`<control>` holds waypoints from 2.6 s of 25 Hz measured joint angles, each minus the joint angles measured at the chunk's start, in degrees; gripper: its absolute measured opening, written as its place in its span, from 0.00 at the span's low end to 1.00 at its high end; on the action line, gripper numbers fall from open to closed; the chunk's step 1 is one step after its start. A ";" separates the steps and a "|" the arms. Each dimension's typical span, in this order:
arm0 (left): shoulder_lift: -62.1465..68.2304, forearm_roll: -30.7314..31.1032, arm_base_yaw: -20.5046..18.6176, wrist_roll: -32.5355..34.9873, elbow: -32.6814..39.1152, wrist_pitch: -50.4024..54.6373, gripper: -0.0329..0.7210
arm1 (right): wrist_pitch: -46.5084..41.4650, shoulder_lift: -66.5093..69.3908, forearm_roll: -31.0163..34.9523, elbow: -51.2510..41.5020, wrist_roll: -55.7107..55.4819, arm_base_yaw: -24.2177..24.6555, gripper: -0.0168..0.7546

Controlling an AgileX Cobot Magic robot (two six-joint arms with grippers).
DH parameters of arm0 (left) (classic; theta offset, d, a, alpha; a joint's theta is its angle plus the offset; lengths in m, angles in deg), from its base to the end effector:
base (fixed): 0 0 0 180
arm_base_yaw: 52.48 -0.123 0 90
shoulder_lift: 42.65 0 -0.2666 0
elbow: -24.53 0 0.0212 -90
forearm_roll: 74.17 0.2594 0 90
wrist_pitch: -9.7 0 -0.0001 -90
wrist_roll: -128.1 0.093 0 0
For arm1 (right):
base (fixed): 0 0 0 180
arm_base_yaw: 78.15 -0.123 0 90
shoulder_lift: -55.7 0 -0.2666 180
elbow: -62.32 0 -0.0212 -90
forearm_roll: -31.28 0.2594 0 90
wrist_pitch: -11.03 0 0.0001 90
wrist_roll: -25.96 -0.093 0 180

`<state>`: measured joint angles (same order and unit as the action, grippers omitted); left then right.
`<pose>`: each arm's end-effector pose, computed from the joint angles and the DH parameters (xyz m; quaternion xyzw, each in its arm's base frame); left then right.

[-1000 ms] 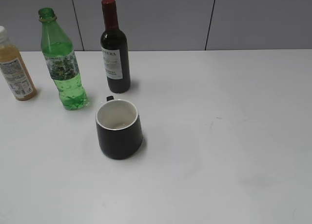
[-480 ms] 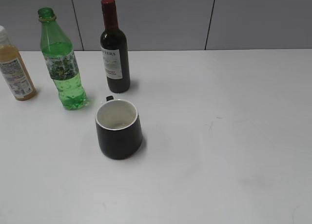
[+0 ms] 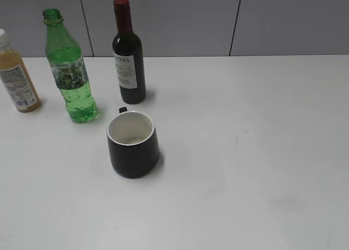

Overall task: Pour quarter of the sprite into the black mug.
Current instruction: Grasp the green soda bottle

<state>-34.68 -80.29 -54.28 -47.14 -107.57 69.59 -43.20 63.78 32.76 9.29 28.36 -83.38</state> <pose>0.0225 -0.0079 0.2829 0.0237 0.8454 -0.0229 0.5331 0.0366 0.0053 0.2645 -0.0554 0.8431 0.0261 0.5343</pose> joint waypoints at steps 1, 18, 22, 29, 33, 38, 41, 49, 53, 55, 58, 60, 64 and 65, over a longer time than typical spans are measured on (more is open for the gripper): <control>0.00 0.00 0.00 0.00 0.00 0.00 0.76 | 0.00 0.00 0.00 0.00 0.00 0.00 0.79; 0.00 0.00 0.00 0.00 0.00 0.00 0.76 | 0.00 0.00 0.00 0.00 0.00 0.00 0.79; 0.00 0.00 0.00 0.00 0.00 0.00 0.76 | 0.00 0.00 0.00 0.00 0.00 0.00 0.79; 0.00 0.00 0.00 0.00 0.00 0.00 0.76 | 0.00 0.00 0.00 0.00 0.00 0.00 0.79; 0.00 0.00 0.00 0.00 0.00 0.00 0.76 | 0.00 0.00 0.00 0.00 0.00 0.00 0.79; 0.00 0.00 0.00 0.00 0.00 0.00 0.76 | 0.00 0.00 0.00 0.00 0.00 0.00 0.79; 0.00 0.00 0.00 0.00 0.00 0.00 0.76 | 0.00 0.00 0.00 0.00 0.00 0.00 0.79; 0.00 0.00 0.00 0.00 0.00 0.00 0.76 | 0.00 0.00 0.00 0.00 0.00 0.00 0.79; 0.00 0.00 0.00 0.00 0.00 0.00 0.76 | 0.00 0.00 0.00 0.00 0.00 0.00 0.79; 0.00 0.00 0.00 0.00 0.00 0.00 0.76 | 0.00 0.00 0.00 0.00 0.00 0.00 0.79; 0.00 0.00 0.00 0.00 0.00 0.00 0.76 | 0.00 0.00 0.00 0.00 0.00 0.00 0.79; 0.00 0.00 0.00 0.00 0.00 0.00 0.77 | 0.00 0.00 0.00 0.00 0.00 0.00 0.79; 0.00 0.00 0.00 0.00 0.00 0.00 0.86 | 0.00 0.00 0.00 0.00 0.00 0.00 0.79; 0.00 0.00 0.00 0.00 0.00 0.00 0.89 | 0.00 0.00 0.00 0.00 0.00 0.00 0.79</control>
<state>-34.68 -80.29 -54.28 -47.14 -107.57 69.59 -43.20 63.78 32.76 9.29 28.36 -83.38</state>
